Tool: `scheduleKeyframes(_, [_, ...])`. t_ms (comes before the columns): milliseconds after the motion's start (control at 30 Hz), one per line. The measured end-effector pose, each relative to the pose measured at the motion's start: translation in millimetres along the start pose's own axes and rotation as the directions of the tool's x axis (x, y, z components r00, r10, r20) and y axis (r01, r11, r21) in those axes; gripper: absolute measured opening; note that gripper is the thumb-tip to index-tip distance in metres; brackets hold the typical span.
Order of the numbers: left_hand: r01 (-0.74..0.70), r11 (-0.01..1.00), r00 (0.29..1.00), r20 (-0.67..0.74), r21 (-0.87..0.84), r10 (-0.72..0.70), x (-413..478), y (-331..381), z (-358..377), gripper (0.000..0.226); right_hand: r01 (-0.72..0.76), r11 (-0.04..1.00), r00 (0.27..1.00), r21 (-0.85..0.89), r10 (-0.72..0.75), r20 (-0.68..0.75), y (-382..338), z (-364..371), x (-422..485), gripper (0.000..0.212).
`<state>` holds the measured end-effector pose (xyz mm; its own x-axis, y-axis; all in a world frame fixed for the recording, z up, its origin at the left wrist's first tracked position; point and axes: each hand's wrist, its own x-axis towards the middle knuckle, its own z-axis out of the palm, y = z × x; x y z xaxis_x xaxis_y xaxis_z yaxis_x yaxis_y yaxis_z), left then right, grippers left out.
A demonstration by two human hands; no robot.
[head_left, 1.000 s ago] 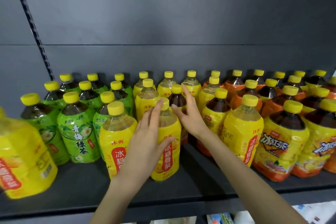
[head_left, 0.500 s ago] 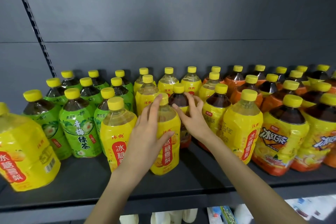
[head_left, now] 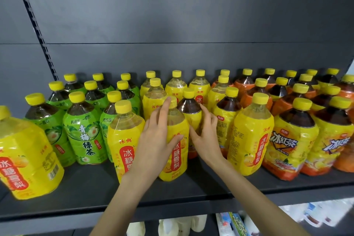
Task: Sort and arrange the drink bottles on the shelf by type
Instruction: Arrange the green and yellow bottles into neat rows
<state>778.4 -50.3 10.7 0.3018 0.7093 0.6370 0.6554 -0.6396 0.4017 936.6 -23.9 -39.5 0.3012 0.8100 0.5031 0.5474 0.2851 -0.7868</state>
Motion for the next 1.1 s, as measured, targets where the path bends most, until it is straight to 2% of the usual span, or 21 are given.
scheduleKeyframes(167, [-0.003,1.000,1.000,0.007,-0.001,0.004,0.9,-0.8,1.2,0.100,-0.013,0.991,0.989,0.135,-0.008,0.149,6.8,-4.1,5.8,0.079])
scheduleKeyframes(267, [-0.007,1.000,1.000,0.010,-0.009,0.007,0.7,-1.2,1.0,0.099,-0.016,0.991,0.996,0.134,0.004,0.091,6.4,-6.4,4.0,0.078])
scheduleKeyframes(433, [-0.017,1.000,1.000,0.008,-0.010,0.017,-2.0,-1.8,-0.2,0.099,0.018,0.999,0.996,0.037,-0.015,-0.085,-1.0,-6.0,-15.2,0.076])
scheduleKeyframes(633, [-0.014,1.000,1.000,0.023,-0.007,0.015,1.0,-0.9,-0.4,0.099,0.025,0.997,0.983,-0.070,-0.037,-0.180,-6.1,-34.6,-47.1,0.078])
scheduleKeyframes(867, [-0.006,0.998,0.994,0.111,0.067,-0.001,18.0,3.4,3.8,0.100,0.035,0.999,0.991,-0.030,-0.038,-0.127,-9.5,-67.8,-71.4,0.081])
scheduleKeyframes(1100, [0.019,0.994,0.977,0.213,-0.108,0.004,40.0,-5.1,16.8,0.101,0.033,0.999,0.997,0.018,-0.032,-0.063,-12.7,-74.9,-72.6,0.077])
